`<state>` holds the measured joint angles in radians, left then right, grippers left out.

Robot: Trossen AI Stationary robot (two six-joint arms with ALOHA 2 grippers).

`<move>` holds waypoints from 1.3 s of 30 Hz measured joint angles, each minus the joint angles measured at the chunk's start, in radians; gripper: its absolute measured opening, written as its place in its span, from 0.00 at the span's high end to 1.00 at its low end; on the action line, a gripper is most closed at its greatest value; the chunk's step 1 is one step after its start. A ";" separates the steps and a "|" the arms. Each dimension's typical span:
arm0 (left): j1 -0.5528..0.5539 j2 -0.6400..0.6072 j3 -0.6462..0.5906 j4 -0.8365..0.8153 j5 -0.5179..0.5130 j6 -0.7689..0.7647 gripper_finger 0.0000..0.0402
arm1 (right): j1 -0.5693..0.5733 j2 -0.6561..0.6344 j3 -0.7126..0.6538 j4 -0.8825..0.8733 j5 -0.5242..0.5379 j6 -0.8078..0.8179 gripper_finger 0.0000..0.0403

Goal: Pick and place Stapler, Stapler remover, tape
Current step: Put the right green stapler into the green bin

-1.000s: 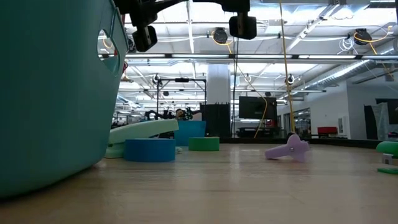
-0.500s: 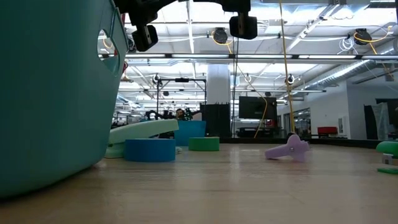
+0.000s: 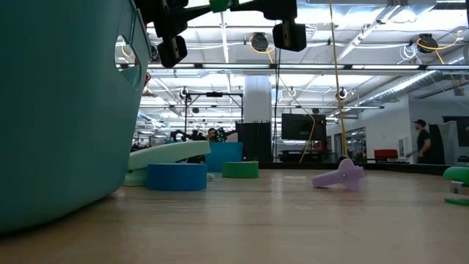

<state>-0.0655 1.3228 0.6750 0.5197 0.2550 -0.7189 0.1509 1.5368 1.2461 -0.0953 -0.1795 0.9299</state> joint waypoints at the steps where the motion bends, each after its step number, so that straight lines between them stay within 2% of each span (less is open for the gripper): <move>1: 0.004 0.000 0.000 -0.001 0.005 0.002 0.72 | 0.000 0.000 0.000 0.000 0.000 0.000 0.83; 14: 0.039 0.000 0.000 -0.047 0.040 -0.028 0.72 | 0.000 0.000 0.000 -0.001 0.001 0.001 0.83; 19: 0.066 0.000 0.000 -0.062 0.084 -0.051 0.72 | 0.003 0.000 0.000 -0.001 0.004 0.007 0.83; 26: 0.108 0.005 -0.007 -0.203 0.118 -0.068 0.72 | 0.040 -0.008 0.010 0.043 -0.032 0.014 0.83; 31: 0.114 0.006 -0.005 -0.190 0.148 -0.062 0.72 | 0.048 -0.002 0.004 0.020 -0.013 0.024 0.83; 35: 0.113 0.002 -0.004 -0.083 0.203 -0.090 0.71 | 0.050 -0.004 0.005 0.019 -0.015 0.025 0.83; 39: 0.111 0.002 -0.003 -0.024 0.288 -0.183 0.63 | 0.049 -0.003 0.005 0.018 -0.009 0.027 0.83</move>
<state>0.0456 1.3247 0.6716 0.4961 0.5433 -0.9021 0.1997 1.5341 1.2510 -0.0776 -0.1883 0.9566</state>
